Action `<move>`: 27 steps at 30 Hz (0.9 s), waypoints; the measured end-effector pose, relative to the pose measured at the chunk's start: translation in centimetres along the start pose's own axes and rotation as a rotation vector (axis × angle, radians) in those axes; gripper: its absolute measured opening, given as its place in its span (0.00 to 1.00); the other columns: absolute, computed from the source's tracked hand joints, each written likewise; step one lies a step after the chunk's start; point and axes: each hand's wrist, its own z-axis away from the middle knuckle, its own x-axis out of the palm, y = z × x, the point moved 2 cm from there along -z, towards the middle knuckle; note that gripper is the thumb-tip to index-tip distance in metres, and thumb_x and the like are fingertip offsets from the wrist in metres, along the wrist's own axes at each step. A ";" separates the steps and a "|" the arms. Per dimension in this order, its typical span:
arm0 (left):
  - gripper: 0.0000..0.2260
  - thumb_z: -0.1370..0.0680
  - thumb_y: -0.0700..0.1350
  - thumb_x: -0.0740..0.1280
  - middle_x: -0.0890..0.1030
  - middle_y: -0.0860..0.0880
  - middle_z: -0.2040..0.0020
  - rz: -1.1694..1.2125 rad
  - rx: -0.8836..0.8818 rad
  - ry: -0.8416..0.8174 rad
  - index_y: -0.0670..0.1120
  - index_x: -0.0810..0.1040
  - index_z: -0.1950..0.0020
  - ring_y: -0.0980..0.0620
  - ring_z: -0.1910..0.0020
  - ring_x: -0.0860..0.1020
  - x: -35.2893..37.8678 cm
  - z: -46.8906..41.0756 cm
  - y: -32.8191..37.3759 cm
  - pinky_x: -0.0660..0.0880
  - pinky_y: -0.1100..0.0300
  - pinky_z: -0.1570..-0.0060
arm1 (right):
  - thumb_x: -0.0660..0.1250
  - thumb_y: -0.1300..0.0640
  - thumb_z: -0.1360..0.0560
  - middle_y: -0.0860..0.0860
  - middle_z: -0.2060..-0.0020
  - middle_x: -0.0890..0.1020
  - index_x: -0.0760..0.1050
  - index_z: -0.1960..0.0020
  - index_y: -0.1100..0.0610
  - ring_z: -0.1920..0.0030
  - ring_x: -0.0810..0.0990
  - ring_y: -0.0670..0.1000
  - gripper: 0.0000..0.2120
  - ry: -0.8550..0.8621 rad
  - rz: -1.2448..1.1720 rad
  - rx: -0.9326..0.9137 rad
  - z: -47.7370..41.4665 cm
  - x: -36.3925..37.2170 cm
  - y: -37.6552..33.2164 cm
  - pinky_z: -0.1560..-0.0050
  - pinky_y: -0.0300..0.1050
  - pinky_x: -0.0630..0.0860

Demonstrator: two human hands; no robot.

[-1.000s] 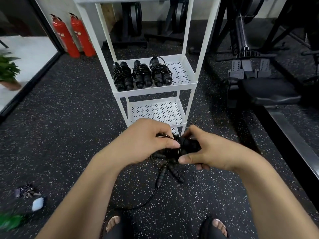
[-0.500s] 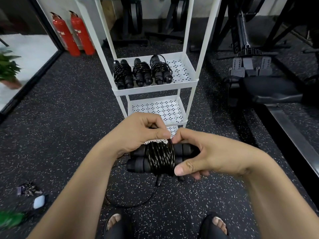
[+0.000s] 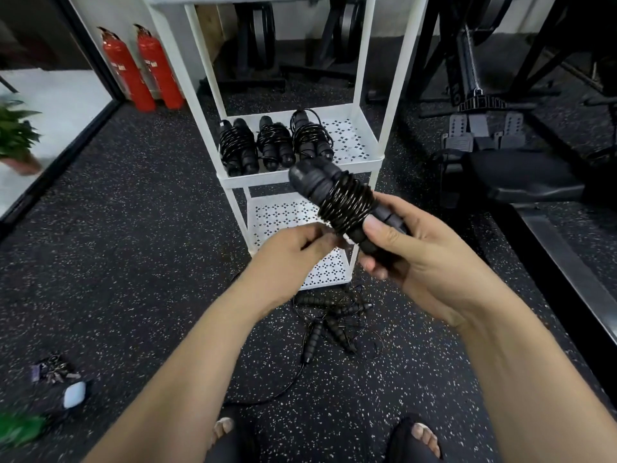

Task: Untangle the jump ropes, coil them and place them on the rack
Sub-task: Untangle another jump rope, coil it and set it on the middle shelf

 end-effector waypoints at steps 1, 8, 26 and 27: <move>0.08 0.14 0.53 0.66 0.87 0.61 0.52 -0.001 0.023 0.004 0.58 0.86 0.43 0.59 0.51 0.82 0.4 0.0 0.1 0.76 0.55 0.46 | 0.70 0.58 0.19 0.57 0.50 0.82 0.79 0.30 0.57 0.60 0.77 0.52 0.17 0.038 -0.015 -0.005 -0.1 -0.2 0.2 0.64 0.41 0.73; 0.02 0.13 0.50 0.65 0.84 0.60 0.51 -0.070 0.108 0.082 0.57 0.74 0.41 0.66 0.54 0.79 1.7 1.2 1.3 0.71 0.70 0.55 | 0.70 0.58 0.16 0.52 0.47 0.86 0.80 0.31 0.54 0.48 0.82 0.49 0.14 0.318 0.114 -0.078 -1.0 -1.1 1.1 0.40 0.48 0.76; 0.04 0.21 0.43 0.78 0.85 0.51 0.66 -0.004 0.072 0.187 0.51 0.86 0.54 0.55 0.67 0.86 -1.0 1.8 2.4 0.86 0.52 0.58 | 0.75 0.50 0.20 0.43 0.54 0.84 0.71 0.40 0.45 0.54 0.83 0.49 0.15 0.379 0.803 -0.013 -1.2 0.6 3.3 0.50 0.49 0.80; 0.04 0.21 0.43 0.78 0.85 0.50 0.66 0.035 0.089 0.222 0.52 0.86 0.54 0.54 0.67 0.86 -1.2 1.8 2.4 0.86 0.52 0.57 | 0.78 0.51 0.22 0.44 0.56 0.85 0.72 0.42 0.45 0.55 0.84 0.50 0.16 0.399 0.731 -0.002 -1.3 0.7 3.5 0.49 0.54 0.82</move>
